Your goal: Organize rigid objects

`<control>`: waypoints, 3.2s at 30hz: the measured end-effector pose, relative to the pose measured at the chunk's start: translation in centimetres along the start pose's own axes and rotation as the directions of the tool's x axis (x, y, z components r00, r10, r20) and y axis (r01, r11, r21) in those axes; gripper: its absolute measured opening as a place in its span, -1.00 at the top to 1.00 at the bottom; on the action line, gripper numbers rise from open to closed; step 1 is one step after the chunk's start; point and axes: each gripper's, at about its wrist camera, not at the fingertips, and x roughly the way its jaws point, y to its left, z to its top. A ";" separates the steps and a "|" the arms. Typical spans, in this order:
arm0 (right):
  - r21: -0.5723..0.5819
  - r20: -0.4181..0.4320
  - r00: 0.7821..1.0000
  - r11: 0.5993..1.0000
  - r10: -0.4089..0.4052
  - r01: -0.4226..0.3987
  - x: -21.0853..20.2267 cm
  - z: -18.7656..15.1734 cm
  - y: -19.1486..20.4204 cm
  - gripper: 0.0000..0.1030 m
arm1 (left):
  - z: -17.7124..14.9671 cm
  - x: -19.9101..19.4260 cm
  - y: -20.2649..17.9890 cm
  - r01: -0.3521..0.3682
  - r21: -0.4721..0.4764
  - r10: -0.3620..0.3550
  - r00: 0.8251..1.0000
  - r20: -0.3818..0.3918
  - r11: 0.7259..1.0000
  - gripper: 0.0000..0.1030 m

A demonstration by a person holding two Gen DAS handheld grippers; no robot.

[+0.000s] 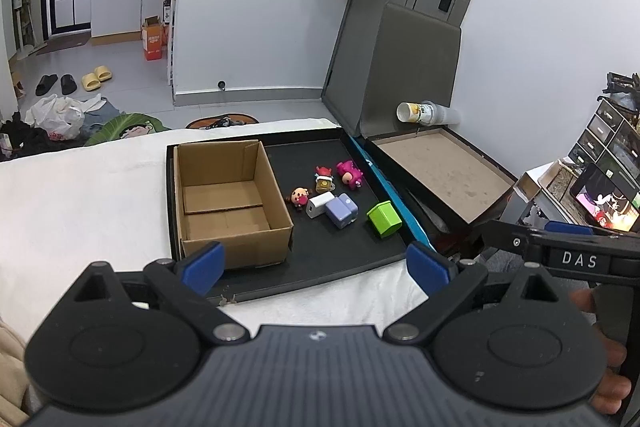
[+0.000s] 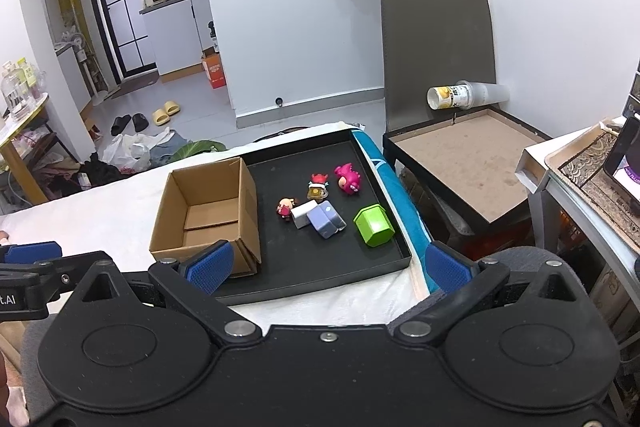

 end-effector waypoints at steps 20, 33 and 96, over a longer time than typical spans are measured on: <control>0.002 0.008 1.000 1.000 -0.027 0.027 -0.1 0.2 -0.2 -1.00 | 0.0 -0.6 -0.8 0.017 0.028 -0.018 0.999 0.036 0.999 -0.88; 0.002 0.006 1.000 1.000 -0.028 0.028 0.0 0.2 -0.3 -1.00 | -0.2 -0.8 -1.0 -0.001 0.041 -0.001 0.999 0.047 0.999 -0.87; 0.030 -0.187 0.977 0.993 -0.103 0.110 11.3 1.3 -1.9 -1.00 | 1.4 11.4 5.0 0.016 -0.098 -0.035 0.982 -0.186 0.995 -0.84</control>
